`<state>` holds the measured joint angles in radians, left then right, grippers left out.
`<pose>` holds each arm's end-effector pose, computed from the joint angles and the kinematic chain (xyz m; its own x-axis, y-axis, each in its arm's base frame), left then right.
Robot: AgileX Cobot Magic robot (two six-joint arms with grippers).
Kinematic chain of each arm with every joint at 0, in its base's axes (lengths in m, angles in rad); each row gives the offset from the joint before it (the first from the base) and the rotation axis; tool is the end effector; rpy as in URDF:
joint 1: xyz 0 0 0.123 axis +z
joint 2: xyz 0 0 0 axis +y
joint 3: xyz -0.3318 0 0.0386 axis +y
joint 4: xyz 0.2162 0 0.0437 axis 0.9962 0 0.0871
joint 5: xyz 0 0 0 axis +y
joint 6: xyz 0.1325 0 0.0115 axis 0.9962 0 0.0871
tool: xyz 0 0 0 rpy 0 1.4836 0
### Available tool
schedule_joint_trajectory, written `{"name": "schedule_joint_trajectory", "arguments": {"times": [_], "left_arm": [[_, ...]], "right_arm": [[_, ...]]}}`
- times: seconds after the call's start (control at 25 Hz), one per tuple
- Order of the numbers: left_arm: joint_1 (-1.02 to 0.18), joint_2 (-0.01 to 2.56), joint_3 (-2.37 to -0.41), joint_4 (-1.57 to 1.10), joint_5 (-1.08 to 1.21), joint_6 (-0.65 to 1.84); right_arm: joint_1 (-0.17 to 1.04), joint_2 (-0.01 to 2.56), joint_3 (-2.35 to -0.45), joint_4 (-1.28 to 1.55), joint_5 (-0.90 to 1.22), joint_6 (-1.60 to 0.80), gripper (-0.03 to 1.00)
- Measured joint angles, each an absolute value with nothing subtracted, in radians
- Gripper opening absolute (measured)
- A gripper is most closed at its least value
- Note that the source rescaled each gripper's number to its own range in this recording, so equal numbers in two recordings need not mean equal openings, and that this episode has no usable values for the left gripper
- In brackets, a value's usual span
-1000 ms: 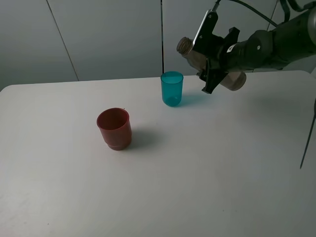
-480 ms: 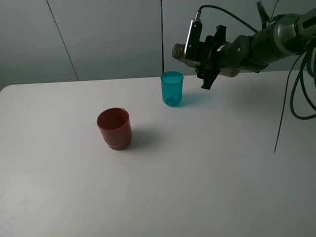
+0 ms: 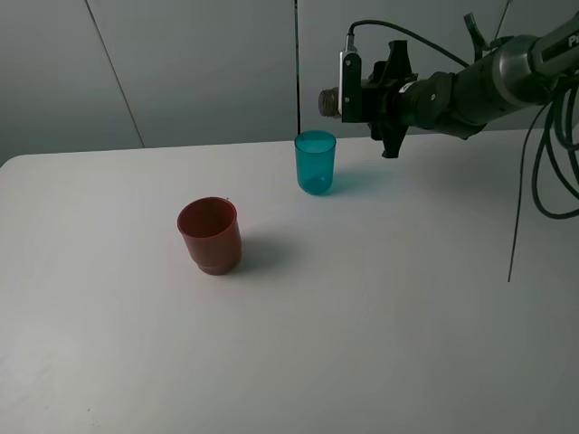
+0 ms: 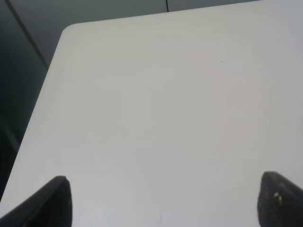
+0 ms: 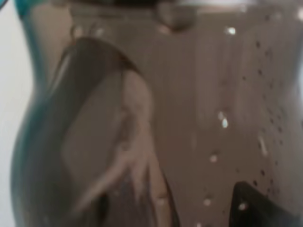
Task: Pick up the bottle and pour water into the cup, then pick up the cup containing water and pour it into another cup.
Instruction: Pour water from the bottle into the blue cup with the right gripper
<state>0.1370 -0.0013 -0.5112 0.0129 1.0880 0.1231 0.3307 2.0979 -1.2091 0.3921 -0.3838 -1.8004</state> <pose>-0.0472 -0.0050 0.2428 -0.4797 0.0638 -0.8751 -0.0855 0.9892 0.1190 0.4689 0.1409 0.1934 0.1420 -0.9879 -0.0619 -0.4300 -0.0052 -0.9028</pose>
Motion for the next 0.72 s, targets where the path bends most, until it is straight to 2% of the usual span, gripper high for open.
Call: {"name": "schedule_joint_trajectory", "arguments": {"times": [0.72], "left_arm": [[0.137, -0.001, -0.511, 0.013, 1.088, 0.123]], "right_arm": [[0.331, 2.108, -1.209, 0.402, -0.438, -1.904, 0.00]]}}
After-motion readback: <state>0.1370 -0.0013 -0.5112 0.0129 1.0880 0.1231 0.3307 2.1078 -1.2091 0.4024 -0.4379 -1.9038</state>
